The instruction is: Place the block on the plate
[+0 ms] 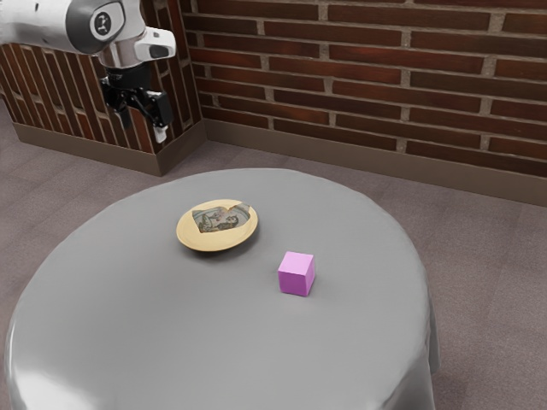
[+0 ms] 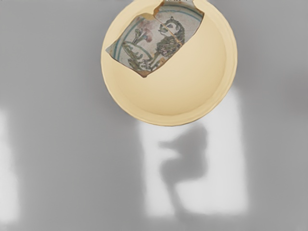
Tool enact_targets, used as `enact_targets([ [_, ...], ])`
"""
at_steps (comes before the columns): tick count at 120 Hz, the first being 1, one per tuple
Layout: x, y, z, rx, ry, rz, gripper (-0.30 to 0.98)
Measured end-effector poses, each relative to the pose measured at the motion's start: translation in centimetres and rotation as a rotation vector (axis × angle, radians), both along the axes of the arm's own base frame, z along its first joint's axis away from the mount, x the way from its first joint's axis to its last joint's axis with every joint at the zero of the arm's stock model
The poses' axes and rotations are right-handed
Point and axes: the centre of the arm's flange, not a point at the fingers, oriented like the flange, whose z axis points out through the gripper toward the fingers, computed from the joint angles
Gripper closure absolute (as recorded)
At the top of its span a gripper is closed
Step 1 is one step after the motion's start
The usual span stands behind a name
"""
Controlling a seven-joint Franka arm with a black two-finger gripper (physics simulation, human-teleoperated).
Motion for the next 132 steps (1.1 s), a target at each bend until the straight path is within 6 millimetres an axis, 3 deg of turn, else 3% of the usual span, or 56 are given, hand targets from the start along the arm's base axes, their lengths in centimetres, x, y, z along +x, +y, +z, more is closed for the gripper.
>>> enact_targets([
  [32, 0.2, -0.4, -0.3, 0.000, 0.005, -0.020, 0.00],
  [65, 2.5, -10.0, -5.0, -0.064, 0.073, -0.139, 0.00],
  [90, 4.3, -17.8, -10.6, -0.086, 0.101, -0.192, 0.00],
  [115, 6.1, -21.8, -14.7, -0.108, 0.089, -0.155, 0.00],
  [132, 6.1, -23.8, -17.5, -0.142, 0.097, -0.097, 0.00],
])
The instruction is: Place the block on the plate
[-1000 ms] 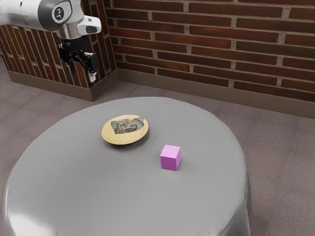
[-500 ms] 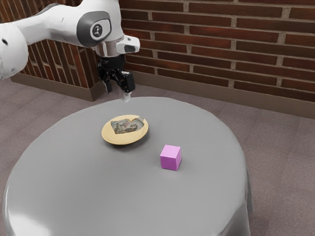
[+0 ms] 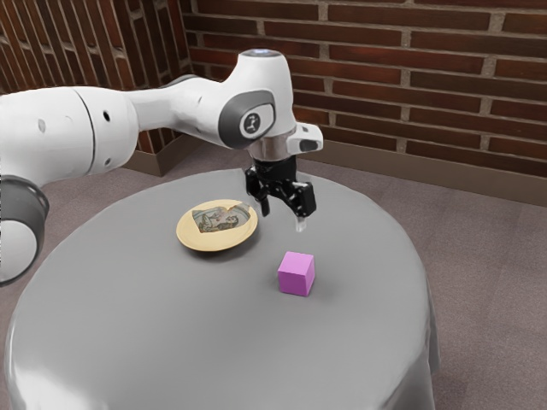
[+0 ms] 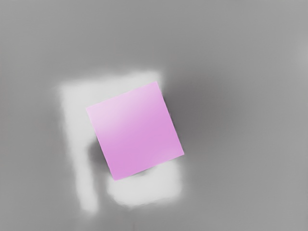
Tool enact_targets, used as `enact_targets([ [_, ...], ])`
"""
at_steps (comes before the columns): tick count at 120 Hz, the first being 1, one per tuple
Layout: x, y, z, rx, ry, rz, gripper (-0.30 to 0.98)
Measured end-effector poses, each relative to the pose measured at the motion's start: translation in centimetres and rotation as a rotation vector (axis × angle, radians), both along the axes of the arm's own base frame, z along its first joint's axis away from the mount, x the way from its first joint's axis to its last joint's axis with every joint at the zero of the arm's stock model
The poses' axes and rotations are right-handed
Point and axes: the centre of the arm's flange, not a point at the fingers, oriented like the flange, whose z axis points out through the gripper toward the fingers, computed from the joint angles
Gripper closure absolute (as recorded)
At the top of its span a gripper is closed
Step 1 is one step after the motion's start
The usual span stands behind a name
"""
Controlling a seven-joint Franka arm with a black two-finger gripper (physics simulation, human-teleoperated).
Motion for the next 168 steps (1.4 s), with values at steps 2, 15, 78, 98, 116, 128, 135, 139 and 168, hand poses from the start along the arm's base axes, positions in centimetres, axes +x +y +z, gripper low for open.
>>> enact_targets([
  [2, 0.0, 0.0, -0.2, -0.002, 0.000, 0.009, 0.00],
  [15, 0.7, -0.1, -3.5, -0.016, 0.015, 0.075, 0.00],
  [78, 3.1, 0.6, -13.5, -0.017, 0.007, 0.262, 0.00],
  [98, 3.3, 0.8, -15.1, -0.011, 0.005, 0.289, 0.00],
  [116, 3.3, 0.9, -16.5, -0.004, 0.014, 0.306, 0.00],
  [128, 3.3, 0.8, -16.8, -0.004, 0.015, 0.315, 0.12],
  [135, 3.3, 0.8, -16.9, -0.004, 0.014, 0.320, 0.25],
  [139, 3.3, 0.8, -16.8, -0.004, 0.013, 0.323, 0.28],
  [168, 3.5, 1.6, -15.0, 0.004, -0.006, 0.346, 0.30],
])
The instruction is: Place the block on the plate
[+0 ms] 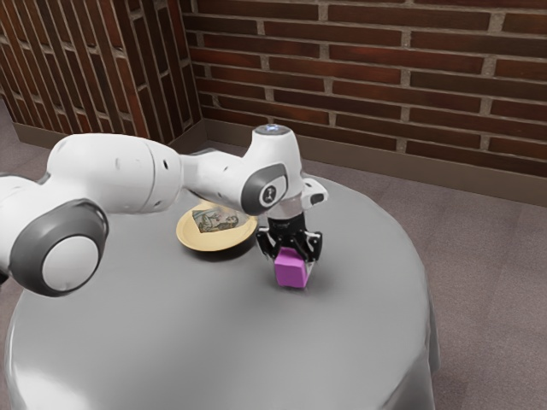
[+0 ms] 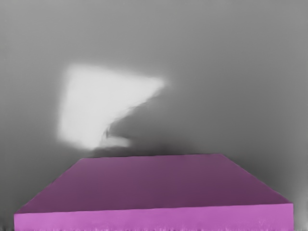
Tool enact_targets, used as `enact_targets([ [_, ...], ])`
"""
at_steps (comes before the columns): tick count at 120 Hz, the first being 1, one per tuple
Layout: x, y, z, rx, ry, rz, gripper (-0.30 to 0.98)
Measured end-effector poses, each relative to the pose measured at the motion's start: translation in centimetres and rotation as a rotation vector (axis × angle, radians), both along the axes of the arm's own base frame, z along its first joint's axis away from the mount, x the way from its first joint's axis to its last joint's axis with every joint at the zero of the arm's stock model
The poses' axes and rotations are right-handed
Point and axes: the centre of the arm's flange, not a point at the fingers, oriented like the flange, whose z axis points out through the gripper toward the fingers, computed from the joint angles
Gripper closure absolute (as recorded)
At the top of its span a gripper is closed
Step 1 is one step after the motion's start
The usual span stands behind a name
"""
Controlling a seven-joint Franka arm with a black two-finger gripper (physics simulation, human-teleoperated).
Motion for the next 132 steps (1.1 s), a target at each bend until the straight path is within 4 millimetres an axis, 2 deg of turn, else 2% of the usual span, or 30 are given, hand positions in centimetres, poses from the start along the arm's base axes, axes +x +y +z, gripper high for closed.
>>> enact_targets([
  [17, -0.3, 1.5, 3.0, 0.003, 0.001, 0.026, 0.31],
  [33, -1.4, 4.8, 7.0, 0.004, 0.003, 0.074, 0.31],
  [46, -1.6, 8.2, 9.6, 0.005, 0.007, 0.122, 0.31],
  [61, -1.2, 12.6, 11.3, 0.026, 0.004, 0.181, 0.31],
  [72, -0.7, 17.3, 12.5, 0.027, -0.009, 0.242, 0.31],
  [83, 0.0, 20.8, 13.3, 0.016, -0.026, 0.283, 0.30],
  [93, 1.0, 22.6, 12.5, 0.007, -0.027, 0.300, 0.30],
  [111, 3.4, 23.7, 9.5, -0.002, -0.023, 0.303, 0.30],
  [132, 4.4, 24.4, 4.6, -0.008, 0.018, 0.305, 0.30],
])
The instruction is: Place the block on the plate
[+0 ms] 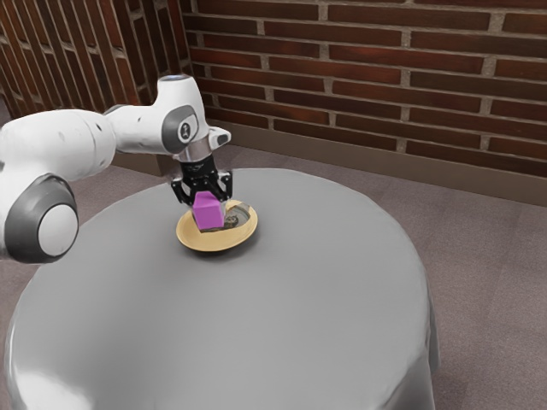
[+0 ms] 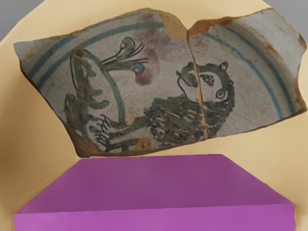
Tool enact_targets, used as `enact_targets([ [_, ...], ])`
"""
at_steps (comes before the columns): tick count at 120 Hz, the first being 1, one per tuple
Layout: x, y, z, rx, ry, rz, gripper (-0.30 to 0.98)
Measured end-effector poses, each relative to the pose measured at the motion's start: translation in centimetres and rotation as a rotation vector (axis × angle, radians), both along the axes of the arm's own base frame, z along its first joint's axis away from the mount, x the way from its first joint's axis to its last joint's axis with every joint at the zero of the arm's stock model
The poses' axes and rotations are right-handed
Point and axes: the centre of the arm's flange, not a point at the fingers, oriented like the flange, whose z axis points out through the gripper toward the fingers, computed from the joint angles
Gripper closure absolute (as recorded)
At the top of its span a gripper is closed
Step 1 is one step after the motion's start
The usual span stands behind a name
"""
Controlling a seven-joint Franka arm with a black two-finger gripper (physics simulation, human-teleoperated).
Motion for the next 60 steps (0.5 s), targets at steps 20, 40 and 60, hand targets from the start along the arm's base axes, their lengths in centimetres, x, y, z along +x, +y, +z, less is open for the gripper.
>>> enact_targets([
  [20, 0.1, 0.0, -2.1, -0.004, 0.021, -0.005, 0.23],
  [40, 0.2, -0.5, -0.9, 0.000, 0.006, -0.018, 0.10],
  [60, -0.4, -2.3, 3.1, 0.008, -0.024, -0.051, 0.05],
])
